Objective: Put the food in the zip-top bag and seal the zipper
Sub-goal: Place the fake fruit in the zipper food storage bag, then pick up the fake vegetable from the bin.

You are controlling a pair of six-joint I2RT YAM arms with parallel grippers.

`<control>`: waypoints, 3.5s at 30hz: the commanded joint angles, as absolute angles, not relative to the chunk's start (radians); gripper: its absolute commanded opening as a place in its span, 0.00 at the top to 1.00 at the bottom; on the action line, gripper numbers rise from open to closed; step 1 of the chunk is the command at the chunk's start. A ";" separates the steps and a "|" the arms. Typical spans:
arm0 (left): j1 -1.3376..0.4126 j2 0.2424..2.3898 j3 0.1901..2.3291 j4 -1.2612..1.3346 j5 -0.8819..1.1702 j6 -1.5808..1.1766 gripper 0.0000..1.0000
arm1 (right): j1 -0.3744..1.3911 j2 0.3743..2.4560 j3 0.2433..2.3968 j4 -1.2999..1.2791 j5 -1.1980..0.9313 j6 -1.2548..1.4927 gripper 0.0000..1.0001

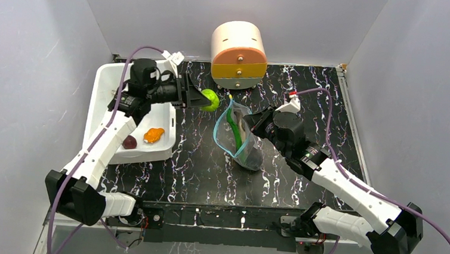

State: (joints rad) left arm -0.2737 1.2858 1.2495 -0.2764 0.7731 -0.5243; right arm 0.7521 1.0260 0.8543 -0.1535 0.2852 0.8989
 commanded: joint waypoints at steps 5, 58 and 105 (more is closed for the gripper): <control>-0.460 1.263 1.169 -0.180 0.700 -0.588 0.70 | 0.754 1.014 0.890 -0.104 0.310 0.922 1.00; -0.581 1.231 1.284 -0.464 -0.201 -0.345 0.08 | 0.754 0.929 0.813 -0.053 0.302 0.813 1.00; 0.259 1.795 1.141 0.174 -0.284 -0.592 0.54 | 0.753 0.930 0.833 -0.078 0.347 0.767 1.00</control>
State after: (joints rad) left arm 0.2470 1.7615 1.0908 0.1463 -0.2520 -0.6022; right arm 0.7521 0.9478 0.8021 -0.1307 0.3241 0.7826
